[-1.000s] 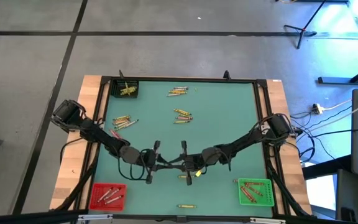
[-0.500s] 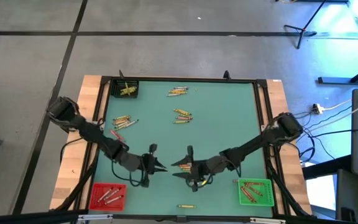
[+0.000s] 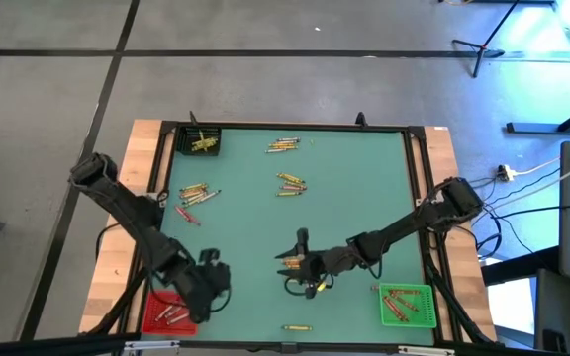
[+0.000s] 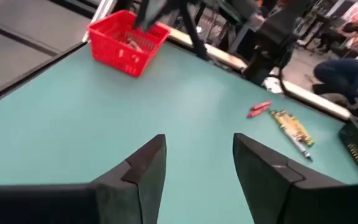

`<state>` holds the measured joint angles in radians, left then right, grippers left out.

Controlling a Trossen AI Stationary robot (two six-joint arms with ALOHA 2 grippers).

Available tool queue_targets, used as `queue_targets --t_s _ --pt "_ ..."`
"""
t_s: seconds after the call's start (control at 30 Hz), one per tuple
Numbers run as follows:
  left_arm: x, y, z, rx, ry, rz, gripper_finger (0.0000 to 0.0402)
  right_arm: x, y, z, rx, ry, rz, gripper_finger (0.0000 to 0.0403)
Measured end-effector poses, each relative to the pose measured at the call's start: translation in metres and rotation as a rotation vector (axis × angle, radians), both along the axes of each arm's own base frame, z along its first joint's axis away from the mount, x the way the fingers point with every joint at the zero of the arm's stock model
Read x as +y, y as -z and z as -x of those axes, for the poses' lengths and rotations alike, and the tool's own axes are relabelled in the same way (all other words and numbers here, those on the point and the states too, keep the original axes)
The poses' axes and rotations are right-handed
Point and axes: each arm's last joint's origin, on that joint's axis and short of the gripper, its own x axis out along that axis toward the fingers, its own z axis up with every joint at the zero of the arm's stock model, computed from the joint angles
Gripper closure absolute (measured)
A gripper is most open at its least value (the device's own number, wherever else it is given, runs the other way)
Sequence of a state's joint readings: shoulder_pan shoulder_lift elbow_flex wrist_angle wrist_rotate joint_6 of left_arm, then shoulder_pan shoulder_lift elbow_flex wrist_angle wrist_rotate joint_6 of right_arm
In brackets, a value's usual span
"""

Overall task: Sort crayons
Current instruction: Put the black crayon into the red bin, then put the red crayon into the green bin

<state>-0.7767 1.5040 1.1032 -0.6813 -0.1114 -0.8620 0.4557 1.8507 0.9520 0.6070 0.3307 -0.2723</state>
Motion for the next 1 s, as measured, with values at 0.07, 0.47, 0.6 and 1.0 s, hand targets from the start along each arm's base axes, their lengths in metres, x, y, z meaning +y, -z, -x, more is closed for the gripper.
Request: queue_targets --t_s 0.07,0.47,0.6,1.0 --pt "-0.010 0.000 0.010 0.066 -0.022 0.075 0.0396 0.000 0.001 0.000 0.010 -0.007 -0.002 0.0219" --pt "-0.050 0.021 0.080 0.262 -0.303 0.218 0.0384 0.001 0.001 0.001 0.017 -0.014 -0.008 0.0219" --pt "-0.051 0.034 0.095 0.285 -0.372 0.206 0.0383 0.001 0.002 0.001 0.024 -0.030 -0.013 0.0219" --pt "-0.046 0.038 0.093 0.330 -0.427 0.212 0.0295 0.001 0.002 0.001 0.027 -0.027 -0.028 0.0219"
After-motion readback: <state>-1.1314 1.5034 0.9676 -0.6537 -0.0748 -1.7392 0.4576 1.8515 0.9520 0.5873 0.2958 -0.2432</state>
